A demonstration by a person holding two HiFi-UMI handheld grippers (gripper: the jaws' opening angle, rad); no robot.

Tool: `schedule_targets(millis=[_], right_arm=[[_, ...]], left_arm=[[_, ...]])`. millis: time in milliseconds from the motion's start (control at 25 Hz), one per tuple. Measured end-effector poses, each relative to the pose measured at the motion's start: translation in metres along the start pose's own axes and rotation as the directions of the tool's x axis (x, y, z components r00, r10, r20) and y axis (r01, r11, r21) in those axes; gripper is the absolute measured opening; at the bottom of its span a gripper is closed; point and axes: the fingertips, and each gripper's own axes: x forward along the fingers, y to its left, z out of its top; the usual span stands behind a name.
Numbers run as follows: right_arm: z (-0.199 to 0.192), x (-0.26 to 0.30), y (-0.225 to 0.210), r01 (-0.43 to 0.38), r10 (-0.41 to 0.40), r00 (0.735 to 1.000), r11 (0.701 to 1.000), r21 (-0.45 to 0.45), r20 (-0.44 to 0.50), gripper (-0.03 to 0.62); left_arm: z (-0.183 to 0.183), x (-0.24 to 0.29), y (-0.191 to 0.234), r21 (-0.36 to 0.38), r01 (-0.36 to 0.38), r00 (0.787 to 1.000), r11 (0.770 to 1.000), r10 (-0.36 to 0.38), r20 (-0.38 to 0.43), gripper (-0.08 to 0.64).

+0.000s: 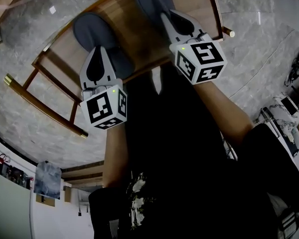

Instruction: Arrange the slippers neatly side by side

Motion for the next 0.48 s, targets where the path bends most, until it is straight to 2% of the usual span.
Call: schedule_targets(millis=[160,480], right_arm=[[0.013,0.000,0.022,-0.002,0.001,0.999,1.000,0.030,0.050,0.020],[0.006,0.021,0.050,-0.022,0.013,0.998,0.984,0.174,0.054,0.020]], left_arm=[[-0.005,0.002,0.012,-0.032,-0.025,1.000,0.999,0.024,-0.018,0.003],[-0.014,-0.003,0.022,-0.067,-0.030,0.999,0.997,0.029,-0.022,0.003]])
